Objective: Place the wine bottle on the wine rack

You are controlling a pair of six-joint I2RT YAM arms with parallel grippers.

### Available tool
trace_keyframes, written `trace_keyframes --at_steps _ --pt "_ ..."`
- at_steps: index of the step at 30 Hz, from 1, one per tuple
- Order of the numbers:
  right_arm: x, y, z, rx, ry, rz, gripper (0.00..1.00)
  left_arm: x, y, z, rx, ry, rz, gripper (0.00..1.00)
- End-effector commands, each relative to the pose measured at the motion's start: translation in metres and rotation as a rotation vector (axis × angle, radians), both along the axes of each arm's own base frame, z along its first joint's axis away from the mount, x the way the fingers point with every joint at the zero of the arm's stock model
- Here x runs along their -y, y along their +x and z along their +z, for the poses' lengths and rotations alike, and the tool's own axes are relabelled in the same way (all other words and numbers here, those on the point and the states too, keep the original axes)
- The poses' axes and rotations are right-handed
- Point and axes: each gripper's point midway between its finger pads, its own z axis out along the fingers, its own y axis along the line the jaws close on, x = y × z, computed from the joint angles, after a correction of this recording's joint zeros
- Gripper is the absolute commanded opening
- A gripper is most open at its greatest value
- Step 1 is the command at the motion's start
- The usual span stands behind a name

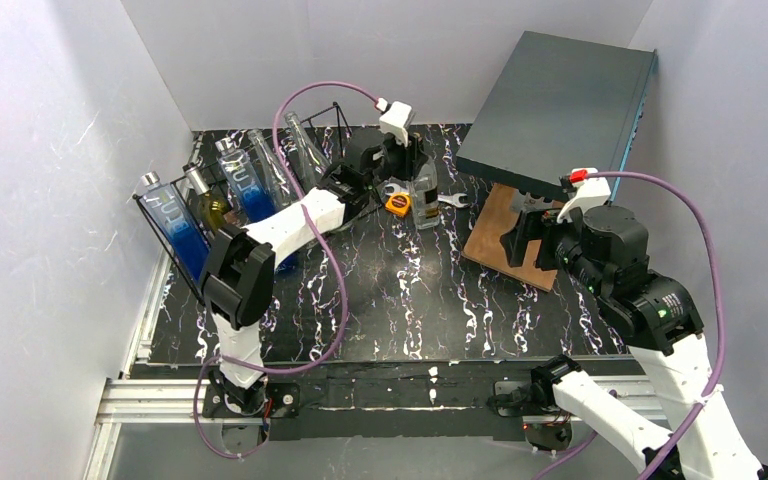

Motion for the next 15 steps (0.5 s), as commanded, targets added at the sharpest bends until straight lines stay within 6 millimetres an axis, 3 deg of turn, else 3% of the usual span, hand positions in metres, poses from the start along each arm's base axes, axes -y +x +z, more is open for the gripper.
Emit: trace_keyframes --at_steps 1,9,15 --pt "-0.005 0.003 0.004 0.02 0.033 0.008 0.98 -0.019 -0.015 0.145 0.196 -0.24 0.002 0.0" --pt "-0.009 0.003 0.0 0.011 0.045 0.015 0.98 -0.051 -0.011 0.171 0.171 -0.268 0.06 0.0" --pt "-0.01 0.003 -0.003 0.003 0.047 0.017 0.98 -0.086 -0.004 0.188 0.18 -0.228 0.173 0.0"
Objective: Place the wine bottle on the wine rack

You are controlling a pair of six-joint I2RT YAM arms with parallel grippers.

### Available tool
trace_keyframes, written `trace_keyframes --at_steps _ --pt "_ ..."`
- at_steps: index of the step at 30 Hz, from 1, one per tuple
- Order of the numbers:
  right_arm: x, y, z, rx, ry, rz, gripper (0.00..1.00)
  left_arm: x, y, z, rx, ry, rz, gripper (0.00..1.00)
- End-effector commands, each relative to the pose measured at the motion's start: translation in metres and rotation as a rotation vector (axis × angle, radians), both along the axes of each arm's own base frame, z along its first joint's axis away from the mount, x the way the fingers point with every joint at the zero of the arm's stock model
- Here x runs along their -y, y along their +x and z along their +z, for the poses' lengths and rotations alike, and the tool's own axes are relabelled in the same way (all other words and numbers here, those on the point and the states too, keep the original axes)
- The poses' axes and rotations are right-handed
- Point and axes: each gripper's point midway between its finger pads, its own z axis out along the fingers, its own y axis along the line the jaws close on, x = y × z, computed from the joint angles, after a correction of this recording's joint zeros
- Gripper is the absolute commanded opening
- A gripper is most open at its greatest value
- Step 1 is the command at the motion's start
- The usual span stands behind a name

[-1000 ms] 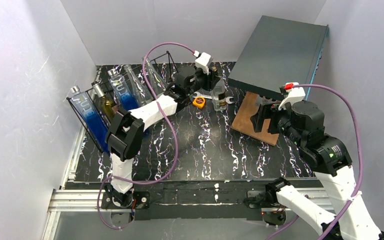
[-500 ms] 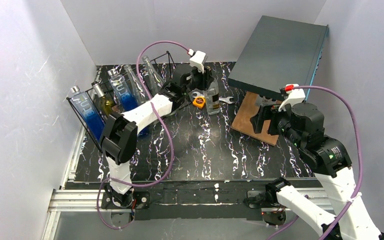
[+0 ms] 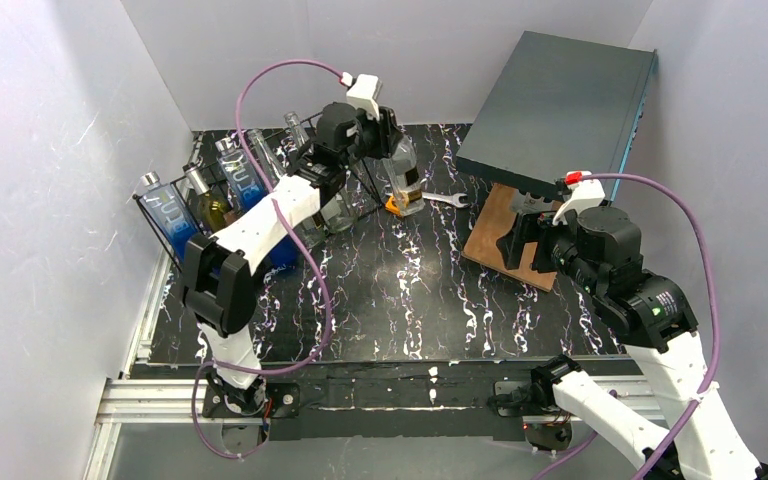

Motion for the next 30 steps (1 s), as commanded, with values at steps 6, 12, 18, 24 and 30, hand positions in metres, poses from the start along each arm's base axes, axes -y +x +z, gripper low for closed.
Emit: trace_keyframes --at_steps 6,12,18,24,30 --pt "-0.009 0.006 0.004 0.023 0.042 0.013 0.98 -0.051 -0.011 0.157 0.277 -0.128 0.105 0.0" --pt "-0.009 0.006 0.002 0.016 0.04 0.011 0.98 -0.064 -0.008 0.152 0.279 -0.088 0.128 0.0" --pt "-0.01 0.008 -0.001 0.009 0.036 0.013 0.98 -0.082 0.003 0.141 0.223 -0.108 0.153 0.0" --pt "-0.012 0.009 -0.003 0.003 0.038 0.017 0.98 -0.09 0.013 0.122 0.142 -0.12 0.159 0.0" --pt "-0.011 0.009 -0.005 -0.001 0.035 0.015 0.98 -0.095 0.023 0.106 0.1 -0.115 0.164 0.0"
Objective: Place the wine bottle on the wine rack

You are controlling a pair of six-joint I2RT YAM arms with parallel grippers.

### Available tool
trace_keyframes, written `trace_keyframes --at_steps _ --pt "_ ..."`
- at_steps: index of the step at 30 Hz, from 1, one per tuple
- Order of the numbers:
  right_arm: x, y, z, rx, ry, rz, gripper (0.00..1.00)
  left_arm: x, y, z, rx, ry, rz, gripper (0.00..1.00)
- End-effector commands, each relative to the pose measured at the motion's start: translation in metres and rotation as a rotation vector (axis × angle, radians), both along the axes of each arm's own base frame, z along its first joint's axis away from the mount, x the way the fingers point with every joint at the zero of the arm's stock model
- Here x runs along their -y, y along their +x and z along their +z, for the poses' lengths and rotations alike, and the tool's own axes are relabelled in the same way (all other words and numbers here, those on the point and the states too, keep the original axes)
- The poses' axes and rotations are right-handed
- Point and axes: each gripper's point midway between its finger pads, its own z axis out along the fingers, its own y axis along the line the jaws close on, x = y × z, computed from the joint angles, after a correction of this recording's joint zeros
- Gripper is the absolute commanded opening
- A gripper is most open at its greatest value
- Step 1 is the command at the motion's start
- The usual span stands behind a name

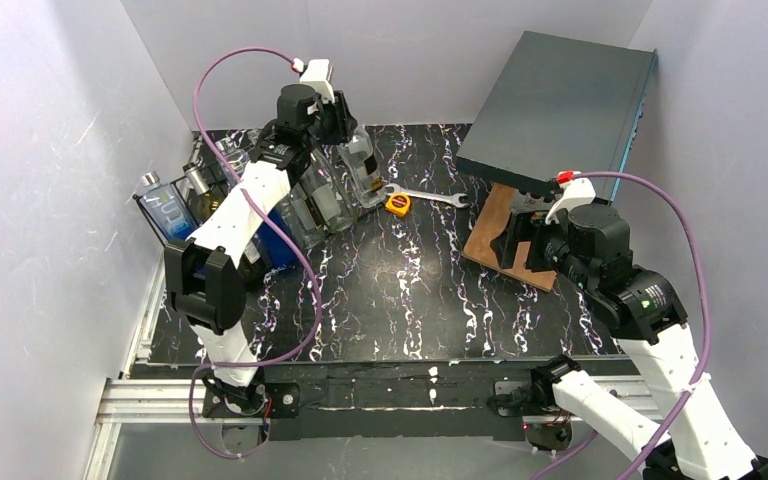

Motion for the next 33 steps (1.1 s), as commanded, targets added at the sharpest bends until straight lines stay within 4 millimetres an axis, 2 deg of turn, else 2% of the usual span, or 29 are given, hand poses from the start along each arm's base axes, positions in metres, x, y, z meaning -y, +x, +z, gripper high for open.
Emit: trace_keyframes --at_steps 1,16,33 --pt "-0.003 0.005 0.006 0.033 0.018 0.003 0.98 0.002 -0.007 0.095 0.204 -0.134 -0.028 0.0" --pt "-0.002 0.006 0.001 0.024 -0.001 0.001 0.98 -0.012 0.02 0.06 0.091 -0.175 -0.021 0.0" --pt "-0.008 0.014 -0.008 0.0 -0.011 0.013 0.98 -0.014 0.024 0.013 -0.066 -0.183 -0.015 0.0"
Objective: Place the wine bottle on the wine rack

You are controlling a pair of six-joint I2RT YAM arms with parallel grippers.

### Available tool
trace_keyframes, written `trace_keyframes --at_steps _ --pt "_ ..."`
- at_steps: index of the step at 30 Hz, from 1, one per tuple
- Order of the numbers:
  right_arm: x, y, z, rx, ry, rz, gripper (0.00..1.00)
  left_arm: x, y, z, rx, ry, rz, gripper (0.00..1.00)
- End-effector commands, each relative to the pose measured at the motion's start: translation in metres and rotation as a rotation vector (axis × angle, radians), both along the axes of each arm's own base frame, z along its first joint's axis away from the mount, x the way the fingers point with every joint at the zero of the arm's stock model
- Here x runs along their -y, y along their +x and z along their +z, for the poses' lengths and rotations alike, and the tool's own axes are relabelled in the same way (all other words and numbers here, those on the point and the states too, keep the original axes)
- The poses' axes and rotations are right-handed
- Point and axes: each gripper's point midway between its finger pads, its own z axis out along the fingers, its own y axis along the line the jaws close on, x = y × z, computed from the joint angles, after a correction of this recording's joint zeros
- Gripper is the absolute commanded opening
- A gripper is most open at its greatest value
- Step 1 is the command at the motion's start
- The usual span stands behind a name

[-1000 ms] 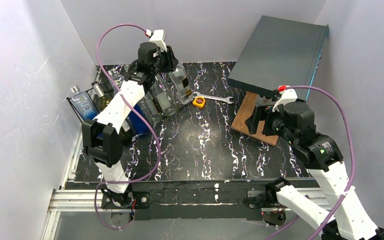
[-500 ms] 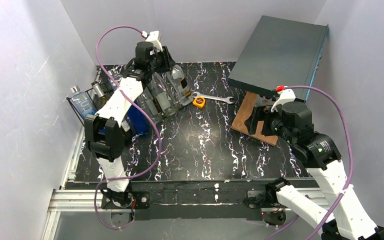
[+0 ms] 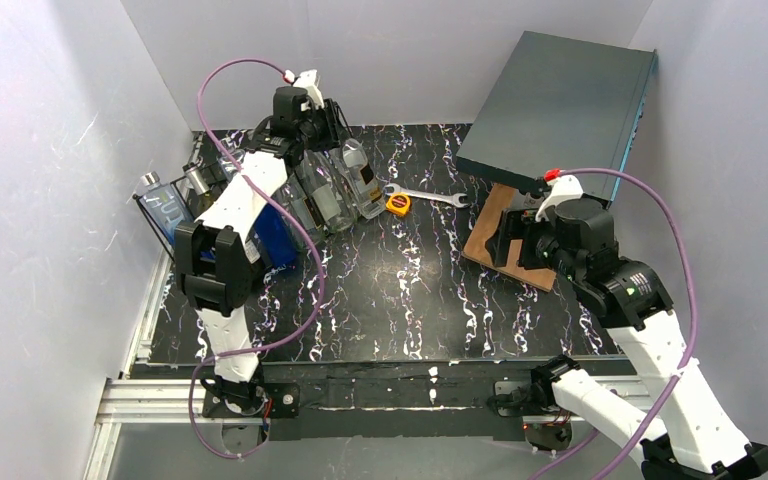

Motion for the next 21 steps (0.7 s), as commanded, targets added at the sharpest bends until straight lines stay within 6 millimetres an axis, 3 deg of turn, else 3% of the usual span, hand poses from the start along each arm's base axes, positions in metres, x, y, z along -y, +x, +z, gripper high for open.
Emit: trace_keyframes --at_steps 1,12,21 --pt "-0.003 0.006 0.007 0.043 0.011 0.01 0.98 0.009 0.003 0.068 0.139 -0.11 -0.028 0.0" --pt "-0.008 0.007 -0.003 0.021 0.023 0.02 0.98 -0.002 -0.002 0.055 0.056 -0.067 -0.005 0.0" --pt "-0.007 0.006 -0.005 0.013 0.02 0.013 0.98 -0.006 0.021 0.028 0.029 -0.039 0.017 0.0"
